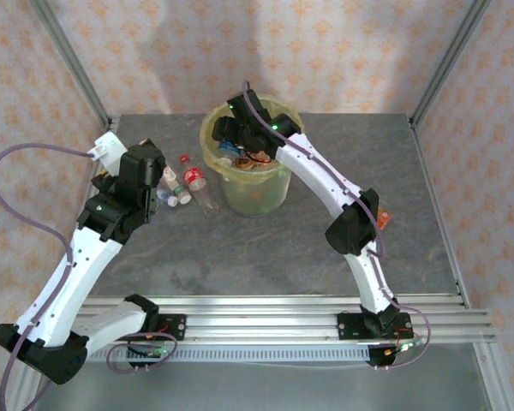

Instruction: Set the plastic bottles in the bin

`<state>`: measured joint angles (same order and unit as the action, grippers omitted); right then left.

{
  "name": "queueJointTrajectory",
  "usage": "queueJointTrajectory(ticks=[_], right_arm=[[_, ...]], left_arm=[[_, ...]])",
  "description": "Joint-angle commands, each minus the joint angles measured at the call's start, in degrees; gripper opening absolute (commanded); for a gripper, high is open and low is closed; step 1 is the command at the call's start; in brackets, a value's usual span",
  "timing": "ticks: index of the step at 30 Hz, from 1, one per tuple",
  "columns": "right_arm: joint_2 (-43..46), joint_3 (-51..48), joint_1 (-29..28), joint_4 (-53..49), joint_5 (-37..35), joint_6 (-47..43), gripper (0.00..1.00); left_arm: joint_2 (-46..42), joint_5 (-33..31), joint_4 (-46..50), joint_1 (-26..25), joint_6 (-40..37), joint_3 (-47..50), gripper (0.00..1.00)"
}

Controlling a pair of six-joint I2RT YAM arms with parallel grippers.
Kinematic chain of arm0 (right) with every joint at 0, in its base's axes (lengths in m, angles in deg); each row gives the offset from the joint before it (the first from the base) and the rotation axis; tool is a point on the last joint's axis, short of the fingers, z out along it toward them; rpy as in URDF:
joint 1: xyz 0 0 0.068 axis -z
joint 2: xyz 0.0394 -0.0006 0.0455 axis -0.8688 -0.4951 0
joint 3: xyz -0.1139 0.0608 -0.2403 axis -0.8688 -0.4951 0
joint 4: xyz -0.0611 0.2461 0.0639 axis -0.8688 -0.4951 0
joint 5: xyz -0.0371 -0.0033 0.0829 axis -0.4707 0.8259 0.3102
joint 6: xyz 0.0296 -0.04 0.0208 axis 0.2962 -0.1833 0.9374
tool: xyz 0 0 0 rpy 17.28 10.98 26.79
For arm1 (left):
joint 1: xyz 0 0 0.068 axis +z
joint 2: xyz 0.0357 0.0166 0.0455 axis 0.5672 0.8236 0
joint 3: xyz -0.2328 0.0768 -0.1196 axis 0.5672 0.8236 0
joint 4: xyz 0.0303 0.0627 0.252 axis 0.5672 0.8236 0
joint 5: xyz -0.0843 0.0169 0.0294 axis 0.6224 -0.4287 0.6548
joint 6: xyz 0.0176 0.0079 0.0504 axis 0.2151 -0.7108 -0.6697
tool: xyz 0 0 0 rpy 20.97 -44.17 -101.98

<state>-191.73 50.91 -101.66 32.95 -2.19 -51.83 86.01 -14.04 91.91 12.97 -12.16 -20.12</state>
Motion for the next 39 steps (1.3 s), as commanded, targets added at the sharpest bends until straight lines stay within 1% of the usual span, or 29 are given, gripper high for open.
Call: queueJointTrajectory(ticks=[1,3,6,13,20,22,24,27,30,32,34,39], right_arm=[[0.77,-0.79,-0.38,-1.72,-0.01,0.1,0.79],[1.25,-0.86,-0.49,-1.81,-0.4,-0.39,0.84],[2.33,-0.74,-0.58,-2.07,-1.39,-1.23,0.86],[5.25,-0.79,-0.58,-3.21,-3.98,-3.36,0.85],[7.56,-2.35,-0.59,-3.24,-6.23,-4.87,0.81],[7.52,-2.36,-0.58,-3.48,-6.5,-5.07,0.81],[7.52,-2.31,-0.59,-3.4,-6.29,-5.62,0.83],[7.56,-1.83,-0.58,-3.21,-4.9,-6.15,0.82],[7.8,-2.16,-0.63,-1.73,-1.52,-6.38,0.72],[7.53,-2.38,-0.59,-1.0,0.43,-6.08,0.68],[7.35,-2.95,-0.6,0.02,2.48,-5.89,0.69],[6.36,-3.55,-0.63,2.36,6.86,-5.46,0.79]], left_arm=[[-0.37,-2.33,1.47,0.76,0.88,0.06,1.0],[-0.27,-2.36,1.47,0.75,0.81,-0.03,1.0],[-0.27,-2.23,1.56,0.75,0.86,0.02,1.0],[-0.27,-2.31,1.47,0.8,0.97,0.0,1.0],[-0.27,-2.15,1.56,0.82,1.15,0.11,1.0],[-0.19,-2.04,1.53,0.83,1.15,0.09,1.0],[-0.18,-1.98,1.48,0.84,1.1,0.1,1.0],[-0.18,-2.08,1.56,0.84,1.05,0.12,1.0],[-0.18,-2.13,1.65,0.84,1.13,0.28,1.0],[-0.18,-2.14,1.65,0.84,1.23,0.37,1.0],[-0.18,-2.08,1.58,0.84,1.32,0.34,1.0],[-0.09,-2.02,1.65,0.84,1.24,0.34,1.0]])
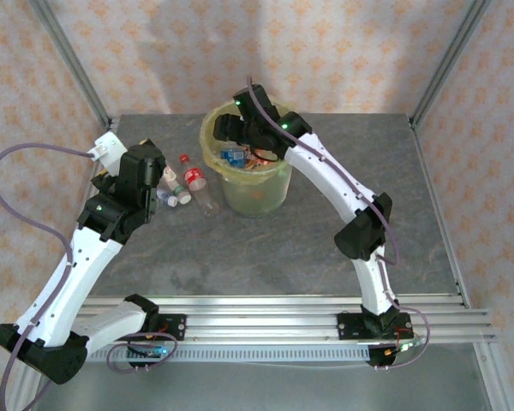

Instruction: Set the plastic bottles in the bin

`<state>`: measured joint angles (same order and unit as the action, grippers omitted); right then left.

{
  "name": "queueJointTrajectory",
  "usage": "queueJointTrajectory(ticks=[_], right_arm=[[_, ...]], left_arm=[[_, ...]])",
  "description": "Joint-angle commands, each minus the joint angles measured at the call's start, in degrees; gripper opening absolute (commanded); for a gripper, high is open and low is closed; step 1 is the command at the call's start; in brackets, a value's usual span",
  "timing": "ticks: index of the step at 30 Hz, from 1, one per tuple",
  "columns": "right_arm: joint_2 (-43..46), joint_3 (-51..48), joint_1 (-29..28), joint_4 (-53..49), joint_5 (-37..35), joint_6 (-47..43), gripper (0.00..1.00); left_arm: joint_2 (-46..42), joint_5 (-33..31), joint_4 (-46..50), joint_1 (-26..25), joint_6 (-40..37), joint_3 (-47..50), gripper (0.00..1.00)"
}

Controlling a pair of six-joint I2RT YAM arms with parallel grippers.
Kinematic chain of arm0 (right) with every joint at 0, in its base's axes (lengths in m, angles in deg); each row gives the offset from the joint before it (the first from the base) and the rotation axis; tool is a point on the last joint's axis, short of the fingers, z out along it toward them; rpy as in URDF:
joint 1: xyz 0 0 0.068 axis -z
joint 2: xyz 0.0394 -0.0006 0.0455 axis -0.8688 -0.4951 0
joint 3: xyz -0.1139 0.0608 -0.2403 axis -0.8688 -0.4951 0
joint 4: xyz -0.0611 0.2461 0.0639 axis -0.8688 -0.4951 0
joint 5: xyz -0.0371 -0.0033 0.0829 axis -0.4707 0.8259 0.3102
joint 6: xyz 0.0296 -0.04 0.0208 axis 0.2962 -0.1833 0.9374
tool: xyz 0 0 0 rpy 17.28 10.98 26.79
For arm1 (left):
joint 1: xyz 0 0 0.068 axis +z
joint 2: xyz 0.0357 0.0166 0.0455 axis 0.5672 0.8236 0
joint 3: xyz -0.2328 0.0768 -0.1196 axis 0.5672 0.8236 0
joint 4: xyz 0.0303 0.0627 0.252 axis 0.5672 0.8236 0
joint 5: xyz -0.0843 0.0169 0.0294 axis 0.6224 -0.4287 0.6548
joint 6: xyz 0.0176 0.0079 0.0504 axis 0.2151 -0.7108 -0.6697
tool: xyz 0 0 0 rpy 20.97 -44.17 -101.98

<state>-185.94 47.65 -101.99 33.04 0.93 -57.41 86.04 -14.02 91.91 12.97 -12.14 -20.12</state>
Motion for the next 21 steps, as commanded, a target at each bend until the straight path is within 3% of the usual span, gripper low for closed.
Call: queueJointTrajectory(ticks=[1,17,21], right_arm=[[0.26,-0.01,-0.32,2.33,4.04,0.13,0.81],[-1.61,8.76,-0.42,-4.28,1.32,-5.06,0.83],[-0.95,8.63,-0.59,-4.98,-0.05,-5.84,0.77]], left_arm=[[-0.12,-2.07,1.64,0.84,1.21,0.28,1.0],[0.29,-1.84,1.64,0.84,1.26,0.24,1.0],[0.49,-1.62,1.45,0.84,1.26,0.28,1.0]])
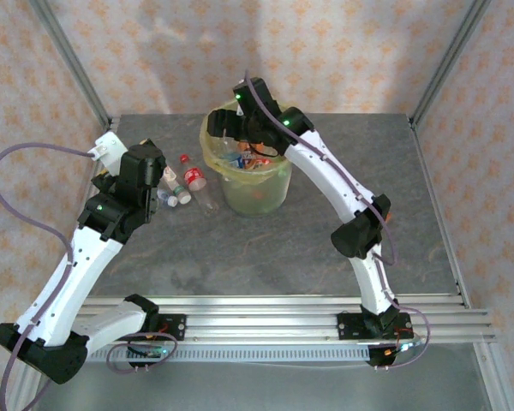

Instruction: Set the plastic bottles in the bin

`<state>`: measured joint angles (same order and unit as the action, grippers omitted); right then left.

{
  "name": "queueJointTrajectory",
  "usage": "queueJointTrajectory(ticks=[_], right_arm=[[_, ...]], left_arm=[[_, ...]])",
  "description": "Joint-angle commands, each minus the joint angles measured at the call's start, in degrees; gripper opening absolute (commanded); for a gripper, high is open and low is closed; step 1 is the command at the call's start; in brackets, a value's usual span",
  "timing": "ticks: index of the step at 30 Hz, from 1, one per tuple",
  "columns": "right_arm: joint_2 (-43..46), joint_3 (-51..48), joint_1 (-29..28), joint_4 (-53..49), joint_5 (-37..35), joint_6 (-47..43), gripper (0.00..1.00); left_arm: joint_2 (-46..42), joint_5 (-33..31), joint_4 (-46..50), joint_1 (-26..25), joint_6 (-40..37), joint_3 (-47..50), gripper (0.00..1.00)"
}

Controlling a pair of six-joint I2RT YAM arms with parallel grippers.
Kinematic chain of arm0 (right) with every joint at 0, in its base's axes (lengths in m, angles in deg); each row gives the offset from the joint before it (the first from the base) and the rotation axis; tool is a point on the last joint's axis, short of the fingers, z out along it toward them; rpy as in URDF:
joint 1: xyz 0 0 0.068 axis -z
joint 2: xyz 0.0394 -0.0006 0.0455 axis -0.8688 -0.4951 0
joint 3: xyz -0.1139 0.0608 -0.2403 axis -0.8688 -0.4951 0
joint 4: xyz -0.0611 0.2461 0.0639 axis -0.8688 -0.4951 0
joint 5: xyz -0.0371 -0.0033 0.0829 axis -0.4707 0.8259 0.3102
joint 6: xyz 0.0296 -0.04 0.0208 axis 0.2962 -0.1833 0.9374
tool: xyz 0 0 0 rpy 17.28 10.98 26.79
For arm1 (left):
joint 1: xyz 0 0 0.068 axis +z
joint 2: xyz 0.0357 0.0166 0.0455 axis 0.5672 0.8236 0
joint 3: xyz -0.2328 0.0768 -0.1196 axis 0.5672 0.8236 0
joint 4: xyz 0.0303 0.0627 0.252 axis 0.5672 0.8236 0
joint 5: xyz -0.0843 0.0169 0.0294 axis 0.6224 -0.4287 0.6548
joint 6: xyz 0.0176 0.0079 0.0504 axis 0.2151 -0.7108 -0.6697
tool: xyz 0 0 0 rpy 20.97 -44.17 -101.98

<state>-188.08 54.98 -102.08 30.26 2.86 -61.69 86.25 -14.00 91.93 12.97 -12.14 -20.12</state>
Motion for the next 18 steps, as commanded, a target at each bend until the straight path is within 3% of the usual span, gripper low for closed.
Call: queueJointTrajectory(ticks=[1,7,12,18], right_arm=[[1.1,1.31,-0.6,-2.36,-2.1,-1.71,0.73],[0.53,0.9,-1.04,-5.37,-5.51,-1.99,0.56],[0.79,-1.7,-1.74,-7.01,-9.39,-2.38,0.54],[2.27,-6.59,-1.78,-6.34,-11.17,-1.95,0.43]], left_arm=[[0.32,-1.65,1.53,0.83,1.29,0.23,1.0],[0.46,-1.55,1.54,0.82,1.3,0.29,1.0],[0.37,-1.6,1.63,0.9,1.3,0.26,1.0],[0.46,-1.64,1.55,0.93,1.21,0.25,1.0]])
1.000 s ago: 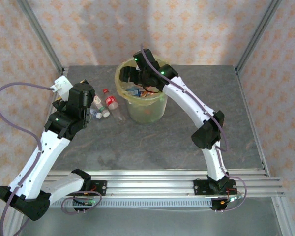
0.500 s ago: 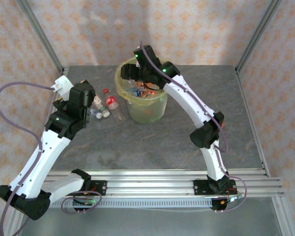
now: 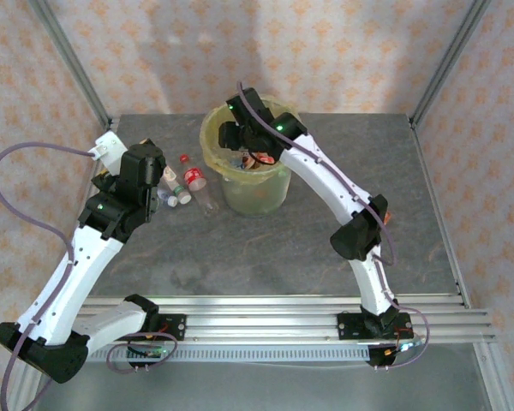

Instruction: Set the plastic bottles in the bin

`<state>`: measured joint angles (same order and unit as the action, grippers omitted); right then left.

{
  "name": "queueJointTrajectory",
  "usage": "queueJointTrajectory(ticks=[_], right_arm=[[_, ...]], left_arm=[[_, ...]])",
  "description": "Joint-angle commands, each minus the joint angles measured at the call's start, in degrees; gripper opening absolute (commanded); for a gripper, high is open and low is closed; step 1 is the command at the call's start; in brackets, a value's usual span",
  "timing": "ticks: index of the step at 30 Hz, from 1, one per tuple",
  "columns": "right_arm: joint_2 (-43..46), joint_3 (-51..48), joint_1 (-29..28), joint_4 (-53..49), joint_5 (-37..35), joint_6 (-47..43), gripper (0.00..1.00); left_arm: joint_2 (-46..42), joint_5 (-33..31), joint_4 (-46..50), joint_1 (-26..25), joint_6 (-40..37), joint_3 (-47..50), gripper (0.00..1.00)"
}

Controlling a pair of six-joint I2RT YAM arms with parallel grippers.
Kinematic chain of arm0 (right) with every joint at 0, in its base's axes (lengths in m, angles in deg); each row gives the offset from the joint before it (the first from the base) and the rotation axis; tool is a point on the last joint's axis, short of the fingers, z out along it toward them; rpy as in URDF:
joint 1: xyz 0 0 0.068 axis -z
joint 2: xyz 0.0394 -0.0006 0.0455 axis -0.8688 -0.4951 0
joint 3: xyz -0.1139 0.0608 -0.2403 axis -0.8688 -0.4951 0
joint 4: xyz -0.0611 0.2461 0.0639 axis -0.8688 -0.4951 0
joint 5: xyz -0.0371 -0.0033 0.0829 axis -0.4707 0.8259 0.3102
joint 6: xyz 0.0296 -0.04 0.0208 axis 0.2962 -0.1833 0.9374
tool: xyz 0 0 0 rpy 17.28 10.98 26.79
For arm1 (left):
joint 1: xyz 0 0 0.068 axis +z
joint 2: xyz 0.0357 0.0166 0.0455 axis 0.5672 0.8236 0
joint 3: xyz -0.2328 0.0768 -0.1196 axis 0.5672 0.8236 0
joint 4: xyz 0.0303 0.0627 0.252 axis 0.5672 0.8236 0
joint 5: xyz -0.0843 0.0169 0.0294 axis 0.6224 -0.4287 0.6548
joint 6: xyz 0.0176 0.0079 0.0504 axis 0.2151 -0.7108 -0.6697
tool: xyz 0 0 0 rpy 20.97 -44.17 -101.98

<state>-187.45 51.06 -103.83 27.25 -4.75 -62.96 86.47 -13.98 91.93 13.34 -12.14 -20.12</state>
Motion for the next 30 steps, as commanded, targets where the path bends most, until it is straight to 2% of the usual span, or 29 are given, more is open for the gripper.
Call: queueJointTrajectory(ticks=[1,5,8,16,20,25,30], right_arm=[[1.85,-3.21,-0.09,-3.4,-3.76,-0.59,0.43],[2.53,-4.82,-0.08,-3.16,-3.98,-0.66,0.44],[2.8,-3.71,-0.04,-3.31,-3.79,-1.31,0.49],[-0.06,11.37,-0.09,-9.87,-4.94,-5.81,0.7],[1.29,15.59,0.21,-12.86,-9.1,-7.82,0.78],[8.28,9.11,2.71,-14.34,-15.01,-7.16,0.84],[21.34,-11.08,8.64,-8.56,-16.7,-5.17,0.91]], left_arm=[[0.25,-1.66,1.54,0.55,1.14,0.29,1.0],[0.75,-1.42,1.54,0.56,1.05,0.03,1.0],[1.09,-1.16,1.45,0.54,0.95,-0.16,1.0],[1.1,-0.79,1.45,0.6,0.7,-0.88,1.0],[0.73,-0.92,1.47,0.56,0.6,-0.86,1.0],[0.54,-1.04,1.45,0.56,0.51,-0.69,1.0],[0.59,-1.35,1.3,0.58,0.33,-0.41,1.0]])
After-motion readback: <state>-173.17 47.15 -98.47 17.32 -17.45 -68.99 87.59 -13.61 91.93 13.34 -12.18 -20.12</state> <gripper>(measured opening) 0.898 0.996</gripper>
